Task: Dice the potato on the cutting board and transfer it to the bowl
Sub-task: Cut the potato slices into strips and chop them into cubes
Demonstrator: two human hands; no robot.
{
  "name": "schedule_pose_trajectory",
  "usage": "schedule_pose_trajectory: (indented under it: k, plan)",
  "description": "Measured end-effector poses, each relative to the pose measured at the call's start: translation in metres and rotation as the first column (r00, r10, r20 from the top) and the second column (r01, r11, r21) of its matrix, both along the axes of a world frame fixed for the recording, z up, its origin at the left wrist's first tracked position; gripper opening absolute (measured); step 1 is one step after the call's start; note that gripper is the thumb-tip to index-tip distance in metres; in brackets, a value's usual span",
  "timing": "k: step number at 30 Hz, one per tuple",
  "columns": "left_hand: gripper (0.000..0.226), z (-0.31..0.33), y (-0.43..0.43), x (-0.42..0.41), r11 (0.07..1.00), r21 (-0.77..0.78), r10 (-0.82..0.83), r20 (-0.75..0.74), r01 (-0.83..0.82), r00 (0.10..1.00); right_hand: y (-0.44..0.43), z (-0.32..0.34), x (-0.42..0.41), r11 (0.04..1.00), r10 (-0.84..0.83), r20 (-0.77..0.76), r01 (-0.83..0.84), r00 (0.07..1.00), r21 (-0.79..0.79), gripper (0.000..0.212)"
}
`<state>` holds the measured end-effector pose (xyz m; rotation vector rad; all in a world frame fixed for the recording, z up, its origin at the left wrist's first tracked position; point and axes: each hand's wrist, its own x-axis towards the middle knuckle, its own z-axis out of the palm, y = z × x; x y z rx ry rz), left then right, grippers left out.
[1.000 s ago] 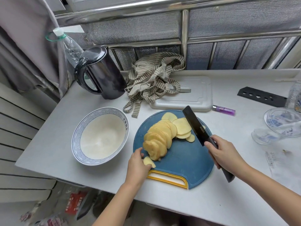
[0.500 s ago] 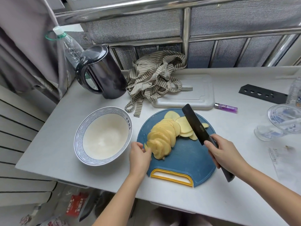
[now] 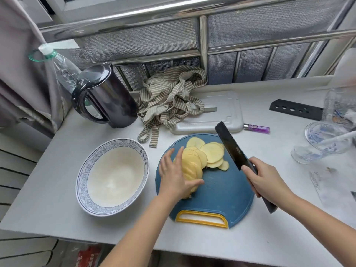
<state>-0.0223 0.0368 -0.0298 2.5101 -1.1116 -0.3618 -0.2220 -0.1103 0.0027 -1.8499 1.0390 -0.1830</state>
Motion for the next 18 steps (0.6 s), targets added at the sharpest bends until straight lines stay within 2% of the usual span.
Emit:
schedule_pose_trajectory:
  k: [2, 4, 7, 11, 16, 18]
  plan:
    - [0.119, 0.004, -0.027, 0.002, 0.980, 0.160, -0.117, 0.005, 0.115, 0.993, -0.001, 0.001, -0.001, 1.000, -0.020, -0.007, 0.020, 1.000, 0.000, 0.017]
    - [0.114, 0.004, -0.047, 0.001, 0.949, 0.272, -0.160, -0.028, 0.161, 0.987, -0.002, 0.000, -0.001, 0.999, -0.045, -0.009, 0.045, 0.999, 0.015, 0.017]
    - [0.097, 0.000, -0.060, 0.004, 0.955, 0.277, -0.094, -0.057, 0.107, 0.994, -0.003, -0.002, -0.002, 0.995, -0.091, 0.003, 0.091, 0.996, 0.033, 0.017]
    - [0.069, -0.003, -0.060, 0.007, 0.972, 0.231, -0.034, -0.012, 0.036, 0.999, -0.003, -0.002, -0.004, 0.990, -0.136, 0.010, 0.135, 0.991, 0.043, 0.015]
    - [0.064, 0.002, -0.064, 0.011, 0.966, 0.260, 0.025, -0.037, -0.015, 0.999, -0.004, -0.003, -0.011, 0.979, -0.200, 0.001, 0.200, 0.980, 0.027, 0.017]
    - [0.067, 0.005, -0.068, 0.010, 0.956, 0.293, 0.014, 0.008, -0.016, 1.000, -0.003, -0.004, -0.015, 0.975, -0.222, -0.003, 0.222, 0.975, 0.026, 0.018]
